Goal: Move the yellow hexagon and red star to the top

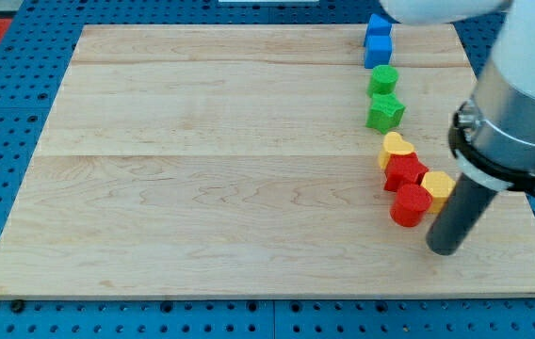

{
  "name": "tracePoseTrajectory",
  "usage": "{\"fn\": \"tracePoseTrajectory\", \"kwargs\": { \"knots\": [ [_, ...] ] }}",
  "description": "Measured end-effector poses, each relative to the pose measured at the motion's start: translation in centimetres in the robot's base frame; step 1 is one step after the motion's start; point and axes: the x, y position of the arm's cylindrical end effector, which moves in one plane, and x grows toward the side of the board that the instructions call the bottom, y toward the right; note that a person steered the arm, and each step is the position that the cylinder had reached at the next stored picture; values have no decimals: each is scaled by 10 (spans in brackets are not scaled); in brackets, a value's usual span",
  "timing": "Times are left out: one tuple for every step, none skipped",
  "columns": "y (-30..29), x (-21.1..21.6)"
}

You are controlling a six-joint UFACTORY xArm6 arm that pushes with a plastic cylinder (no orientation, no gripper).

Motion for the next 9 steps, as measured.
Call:
{"fn": "tracePoseTrajectory", "kwargs": {
  "knots": [
    [24,-11],
    [14,-41],
    [-3,-73],
    [-4,-90],
    [-9,-100],
    [-21,-122],
    [-18,-135],
    [4,-160],
    [2,-177]
  ]
}}
